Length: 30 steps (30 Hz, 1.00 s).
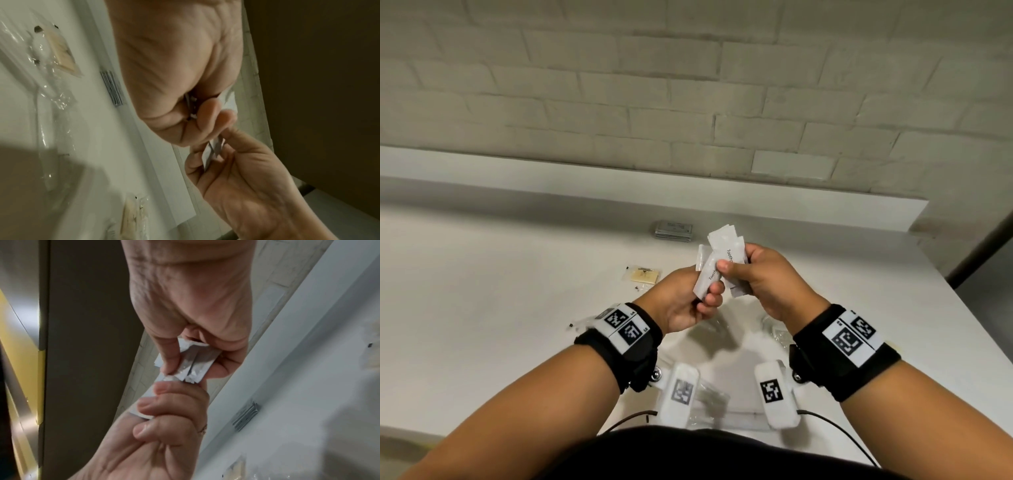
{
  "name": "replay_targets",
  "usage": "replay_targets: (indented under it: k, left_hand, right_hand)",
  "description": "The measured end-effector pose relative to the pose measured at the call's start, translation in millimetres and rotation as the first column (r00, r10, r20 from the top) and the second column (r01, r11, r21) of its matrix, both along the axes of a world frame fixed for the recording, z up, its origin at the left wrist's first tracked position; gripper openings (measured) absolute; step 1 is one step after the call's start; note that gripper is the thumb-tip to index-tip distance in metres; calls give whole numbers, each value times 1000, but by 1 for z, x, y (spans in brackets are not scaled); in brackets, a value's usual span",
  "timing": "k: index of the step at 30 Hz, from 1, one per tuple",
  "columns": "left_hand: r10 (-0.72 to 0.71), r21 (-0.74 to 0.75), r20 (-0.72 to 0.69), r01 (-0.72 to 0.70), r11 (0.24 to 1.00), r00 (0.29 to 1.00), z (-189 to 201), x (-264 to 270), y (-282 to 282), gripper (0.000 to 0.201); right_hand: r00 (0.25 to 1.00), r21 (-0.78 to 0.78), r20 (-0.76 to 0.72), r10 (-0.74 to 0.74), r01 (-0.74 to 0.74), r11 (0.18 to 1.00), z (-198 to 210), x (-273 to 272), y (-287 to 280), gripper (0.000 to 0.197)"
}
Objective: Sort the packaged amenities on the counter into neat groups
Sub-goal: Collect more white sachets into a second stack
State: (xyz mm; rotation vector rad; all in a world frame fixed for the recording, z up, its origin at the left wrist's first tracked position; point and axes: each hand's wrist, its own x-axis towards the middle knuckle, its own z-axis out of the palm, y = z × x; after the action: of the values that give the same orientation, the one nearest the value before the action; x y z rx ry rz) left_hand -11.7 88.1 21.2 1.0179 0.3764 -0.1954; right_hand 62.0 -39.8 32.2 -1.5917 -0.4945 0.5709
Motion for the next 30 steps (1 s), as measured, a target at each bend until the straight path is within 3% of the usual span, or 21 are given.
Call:
replay_targets:
  k: [4,7,9,11,13,15,17,18,20,22,26,28,30]
  left_hand:
    - [88,-7,52,-88,996,995,-6,0,6,45]
    - [101,141,124,-119,983,987,-9,-4,10,30]
    - [121,283,142,-158,946,982,-14,-3,14,18]
    - [128,389,133,-171,905,983,-17,-3,18,12]
    - [90,441,124,-136,887,988,-18,-4,21,11]
    - [24,445,142,-85,891,990,-16,-3,19,7]
    - [1,440,157,-70,895,988,-13,-1,15,10]
    - [25,450,146,-89,889,989,-11,1,14,23]
    - [101,455,104,-138,880,989,-10,4,16,55]
    - [165,415,78,-183,891,983,-11,5,21,65]
    - [128,479,125,-173,861,984,-16,0,26,23]
    - [116,507,155,-180,843,981,-21,2,24,24]
    - [157,503,159,-216,836,975,-24,4,22,12]
  right_hand:
    - [981,-2,-74,-179,179,984,-6,10,-5,17]
    - [978,-31,-94,-187,185,982,-10,11,-11,11]
    - [973,-113,80,-218,227,967,-11,14,-14,14]
    - [920,-152,311,-239,296,943,-3,17,-17,18]
    - [924,-144,371,-95,159,977,6,18,-17,15]
    - [918,-291,365,158,-49,956,9,16,-15,9]
    - [878,-469,375,296,-96,878,6,10,-11,13]
    - [874,-503,387,294,-67,861,3,9,-9,17]
    - [905,-506,369,212,4,863,-6,10,-8,26]
    - [933,-489,334,135,49,871,-11,12,-12,25]
    - [963,-361,266,-35,133,923,-15,20,-20,24]
    - [975,-282,200,-98,153,947,-16,23,-22,20]
    - [985,-207,129,-117,142,968,-12,23,-23,19]
